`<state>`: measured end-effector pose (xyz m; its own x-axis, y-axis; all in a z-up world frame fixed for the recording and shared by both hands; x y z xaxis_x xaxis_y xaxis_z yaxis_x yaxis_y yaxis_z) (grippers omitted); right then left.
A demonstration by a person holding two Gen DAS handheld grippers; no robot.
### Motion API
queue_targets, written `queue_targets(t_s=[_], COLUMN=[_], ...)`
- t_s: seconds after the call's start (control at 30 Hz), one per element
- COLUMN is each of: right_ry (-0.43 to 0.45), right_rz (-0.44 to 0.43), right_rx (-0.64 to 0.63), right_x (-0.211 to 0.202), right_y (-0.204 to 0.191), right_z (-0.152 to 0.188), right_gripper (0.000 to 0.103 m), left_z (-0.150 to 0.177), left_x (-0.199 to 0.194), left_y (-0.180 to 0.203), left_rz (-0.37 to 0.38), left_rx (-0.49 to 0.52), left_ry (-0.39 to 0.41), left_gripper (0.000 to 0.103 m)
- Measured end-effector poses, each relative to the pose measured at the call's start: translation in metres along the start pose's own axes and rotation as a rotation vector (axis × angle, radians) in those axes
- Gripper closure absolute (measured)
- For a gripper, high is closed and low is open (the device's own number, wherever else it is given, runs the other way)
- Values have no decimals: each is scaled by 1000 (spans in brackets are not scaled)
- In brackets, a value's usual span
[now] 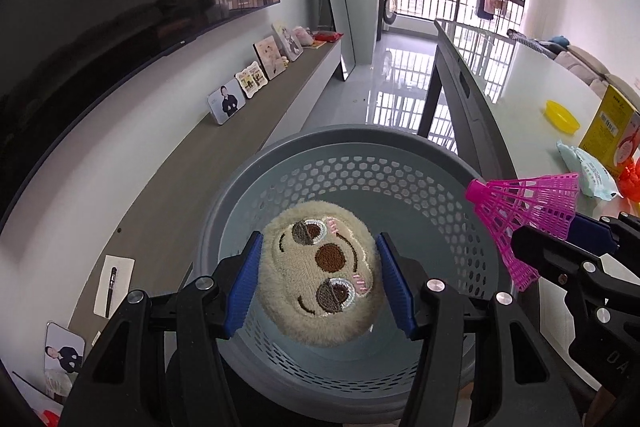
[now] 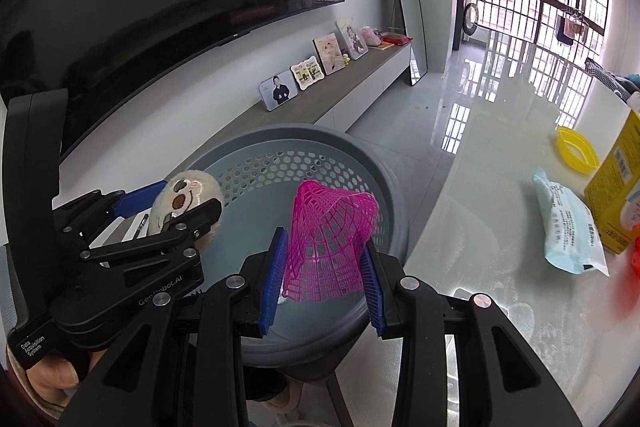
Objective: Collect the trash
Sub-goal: 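Carry plush and shuttlecock over the grey basket and open both grippers, then move both tools back over the table toward the wrapper packet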
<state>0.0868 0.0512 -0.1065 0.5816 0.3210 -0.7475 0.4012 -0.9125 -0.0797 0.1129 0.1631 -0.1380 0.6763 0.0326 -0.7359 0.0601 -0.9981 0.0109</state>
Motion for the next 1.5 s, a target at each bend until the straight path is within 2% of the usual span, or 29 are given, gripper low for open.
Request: queue_targets(t_s=[0.3,0.37,0.5,0.97,1.1,1.5], right_ry=[-21,-21,-10,2,13,71], right_rz=[-16,-17,-11,1,10,96], right_rx=[-5,-3,-7,12,36,138], right_x=[16,16,15,14,9,-24], right_y=[-2,0,0,0,5,44], right_z=[-7,-5,-6,-5,-2,9], right_gripper=[68,64,47,46,43,42], left_z=[-1,-2,0,2,2,-5], left_x=[2,0,-2,-8,-11,-19], left_y=[-10,-12,-16,-24,-21,7], left_rz=[-10,-16,-27,-48,-48,-7], left_rx=[-28,-33,-41,-57,-51,-16], left_ry=[-6,-2,-1,0,3,22], left_gripper=[42,37,29,24,24,18])
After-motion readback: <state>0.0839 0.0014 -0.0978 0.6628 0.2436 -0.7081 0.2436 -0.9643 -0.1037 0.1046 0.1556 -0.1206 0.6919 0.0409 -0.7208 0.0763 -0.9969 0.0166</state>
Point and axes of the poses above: each gripper's, at about its wrist camera, not at the fingertips, and x roughly the way its jaws point, y to its right, z to its underside, the point moved 9 cm from there along x, roughly the way its jaws point, and after that the axes turned 2 degrees about z, right-handed, at the moved point
